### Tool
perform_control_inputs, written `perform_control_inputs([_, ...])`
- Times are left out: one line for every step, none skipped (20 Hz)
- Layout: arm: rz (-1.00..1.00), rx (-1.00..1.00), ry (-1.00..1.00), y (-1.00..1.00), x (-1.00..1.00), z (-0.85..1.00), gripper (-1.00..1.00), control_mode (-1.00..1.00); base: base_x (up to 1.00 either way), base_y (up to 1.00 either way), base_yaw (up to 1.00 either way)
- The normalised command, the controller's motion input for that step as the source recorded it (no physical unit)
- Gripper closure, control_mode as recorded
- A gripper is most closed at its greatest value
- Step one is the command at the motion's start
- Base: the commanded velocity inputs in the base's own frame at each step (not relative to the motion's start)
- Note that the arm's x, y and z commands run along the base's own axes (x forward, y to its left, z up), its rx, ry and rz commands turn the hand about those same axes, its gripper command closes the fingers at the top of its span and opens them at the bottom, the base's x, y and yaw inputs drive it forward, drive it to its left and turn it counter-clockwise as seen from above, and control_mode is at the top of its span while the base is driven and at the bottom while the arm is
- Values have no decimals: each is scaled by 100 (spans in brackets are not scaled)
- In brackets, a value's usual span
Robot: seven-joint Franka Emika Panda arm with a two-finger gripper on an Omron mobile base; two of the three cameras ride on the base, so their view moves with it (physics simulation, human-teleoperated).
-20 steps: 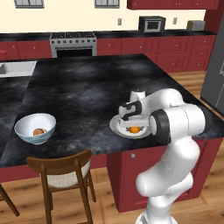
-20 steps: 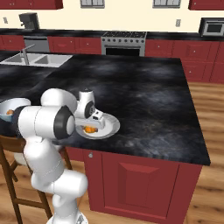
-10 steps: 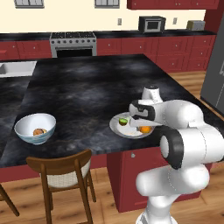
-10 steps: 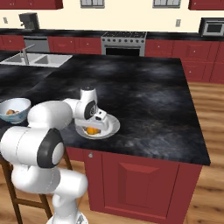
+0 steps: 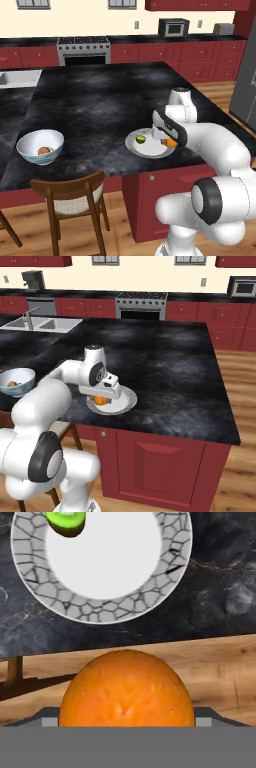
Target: Take the fruits from the plate on the dining counter and place two fruits in each bowl.
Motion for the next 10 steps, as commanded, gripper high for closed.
perform_control_inputs([0, 0, 0, 1, -34, 49, 100, -100, 0, 0, 0])
perform_control_inputs([0, 0, 0, 1, -31, 46, 100, -100, 0, 0, 0])
perform_control_inputs([0, 0, -1, 0, -36, 36, 100, -100, 0, 0, 0])
perform_control_inputs([0, 0, 0, 0, -34, 29, 100, -100, 0, 0, 0])
perform_control_inputs([0, 0, 0, 0, -35, 30, 100, -100, 0, 0, 0])
perform_control_inputs([0, 0, -1, 0, -26, 31, 100, -100, 0, 0, 0])
perform_control_inputs([0, 0, 0, 0, -20, 29, 100, -100, 0, 0, 0])
perform_control_inputs([2, 0, -3, 0, -1, 29, 100, -100, 0, 0, 0])
perform_control_inputs([3, 0, -5, 1, 0, 27, 100, -100, 0, 0, 0])
perform_control_inputs([0, 0, -3, 4, -5, 17, 100, -100, 0, 0, 0])
